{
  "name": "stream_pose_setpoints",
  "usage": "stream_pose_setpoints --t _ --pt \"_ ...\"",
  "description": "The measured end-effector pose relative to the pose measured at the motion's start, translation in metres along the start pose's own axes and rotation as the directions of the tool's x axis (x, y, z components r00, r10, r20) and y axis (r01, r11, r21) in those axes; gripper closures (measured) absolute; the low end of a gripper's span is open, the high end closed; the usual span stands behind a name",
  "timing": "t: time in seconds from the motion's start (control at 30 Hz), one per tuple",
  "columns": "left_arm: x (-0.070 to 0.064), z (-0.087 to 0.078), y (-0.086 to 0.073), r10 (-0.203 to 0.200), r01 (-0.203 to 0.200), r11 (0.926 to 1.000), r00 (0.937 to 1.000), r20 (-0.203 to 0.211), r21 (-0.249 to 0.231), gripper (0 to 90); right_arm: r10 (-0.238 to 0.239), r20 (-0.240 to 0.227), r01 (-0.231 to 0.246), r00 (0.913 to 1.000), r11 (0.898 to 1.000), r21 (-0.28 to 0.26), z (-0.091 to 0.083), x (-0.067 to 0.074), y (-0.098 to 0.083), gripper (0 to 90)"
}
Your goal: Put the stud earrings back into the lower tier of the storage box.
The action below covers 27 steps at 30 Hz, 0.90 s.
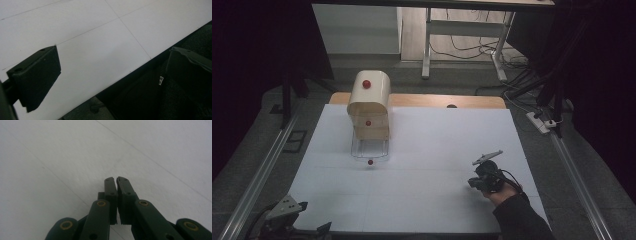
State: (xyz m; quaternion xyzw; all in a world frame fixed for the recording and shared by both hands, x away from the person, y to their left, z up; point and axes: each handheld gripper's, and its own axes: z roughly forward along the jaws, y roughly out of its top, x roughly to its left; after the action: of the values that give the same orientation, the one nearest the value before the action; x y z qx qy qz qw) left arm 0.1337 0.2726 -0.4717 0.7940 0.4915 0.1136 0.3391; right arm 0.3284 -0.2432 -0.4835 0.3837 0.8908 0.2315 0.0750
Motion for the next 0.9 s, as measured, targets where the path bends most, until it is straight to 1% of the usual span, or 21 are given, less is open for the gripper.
stream_pose_setpoints --t 0.07,0.17,0.2,0.23,0.27,0.3,0.33,0.37,0.43,0.47,0.5,0.6,0.63,0.67,0.7,0.77,0.9 --pt "0.000 0.000 0.000 0.004 -0.004 1.0000 1.0000 0.003 0.000 0.3 -0.017 -0.020 0.016 0.9996 0.999 -0.029 -0.003 0.004 0.003 86.8" --pt "-0.001 0.000 0.000 0.016 -0.016 0.9999 0.9999 0.000 -0.001 0.3 -0.050 -0.036 0.048 0.9981 0.997 -0.066 -0.006 0.010 0.009 86.7" --pt "-0.002 0.000 0.000 0.020 -0.020 0.9998 0.9998 0.003 -0.001 0.3 -0.062 -0.046 0.058 0.9970 0.995 -0.083 -0.008 0.012 0.011 86.7" --pt "-0.002 0.000 0.000 0.022 -0.022 0.9998 0.9997 0.003 -0.001 0.2 -0.075 -0.060 0.068 0.9953 0.991 -0.114 -0.010 0.015 0.016 86.8" --pt "-0.002 0.000 0.000 0.021 -0.020 0.9998 0.9998 0.004 -0.004 0.2 -0.075 -0.060 0.068 0.9953 0.991 -0.114 -0.010 0.015 0.016 86.8" --pt "-0.001 -0.001 0.000 0.015 -0.015 0.9999 0.9999 0.003 -0.008 0.2 -0.084 -0.065 0.075 0.9943 0.989 -0.129 -0.011 0.017 0.019 86.7" --pt "0.000 -0.001 0.000 0.010 -0.010 0.9999 0.9999 0.004 -0.014 0.1 -0.094 -0.080 0.081 0.9923 0.984 -0.157 -0.013 0.020 0.026 86.8" --pt "0.000 -0.002 -0.001 0.006 -0.006 0.9998 1.0000 0.008 -0.019 0.1 -0.094 -0.080 0.081 0.9923 0.984 -0.157 -0.013 0.020 0.026 86.8" --pt "0.001 -0.002 -0.001 0.002 -0.002 0.9996 0.9999 0.012 -0.027 0.1 -0.104 -0.098 0.085 0.9897 0.980 -0.179 -0.014 0.023 0.032 86.8" --pt "0.001 -0.002 -0.001 0.001 -0.001 0.9996 0.9999 0.013 -0.030 0.1 -0.115 -0.109 0.093 0.9873 0.977 -0.194 -0.013 0.027 0.038 86.7" --pt "0.001 -0.003 -0.001 0.001 0.000 0.9994 0.9999 0.013 -0.033 0.1 -0.115 -0.109 0.093 0.9873 0.977 -0.194 -0.013 0.027 0.038 86.7" --pt "0.001 -0.003 0.000 0.000 0.000 0.9991 0.9999 0.011 -0.042 0.0 -0.145 -0.120 0.119 0.9820 0.972 -0.205 -0.010 0.033 0.048 86.8" --pt "0.001 -0.003 -0.001 -0.004 0.005 0.9990 0.9998 0.019 -0.045 0.0 -0.167 -0.135 0.135 0.9767 0.966 -0.220 -0.008 0.037 0.054 86.8" --pt "0.002 -0.003 0.000 -0.002 0.004 0.9989 0.9993 0.036 -0.046 0.0 -0.167 -0.135 0.135 0.9767 0.966 -0.220 -0.008 0.037 0.054 86.8" --pt "0.003 -0.003 0.000 -0.003 0.005 0.9990 0.9985 0.054 -0.045 0.0 -0.178 -0.145 0.141 0.9734 0.963 -0.231 -0.005 0.041 0.061 86.7" --pt "0.004 -0.003 0.000 -0.007 0.010 0.9990 0.9977 0.068 -0.042 0.0 -0.178 -0.153 0.139 0.9720 0.962 -0.235 -0.004 0.043 0.064 86.7" --pt "0.005 -0.004 -0.001 -0.018 0.024 0.9974 0.9960 0.087 -0.069 0.1 -0.188 -0.179 0.138 0.9658 0.956 -0.258 0.001 0.051 0.078 86.7"
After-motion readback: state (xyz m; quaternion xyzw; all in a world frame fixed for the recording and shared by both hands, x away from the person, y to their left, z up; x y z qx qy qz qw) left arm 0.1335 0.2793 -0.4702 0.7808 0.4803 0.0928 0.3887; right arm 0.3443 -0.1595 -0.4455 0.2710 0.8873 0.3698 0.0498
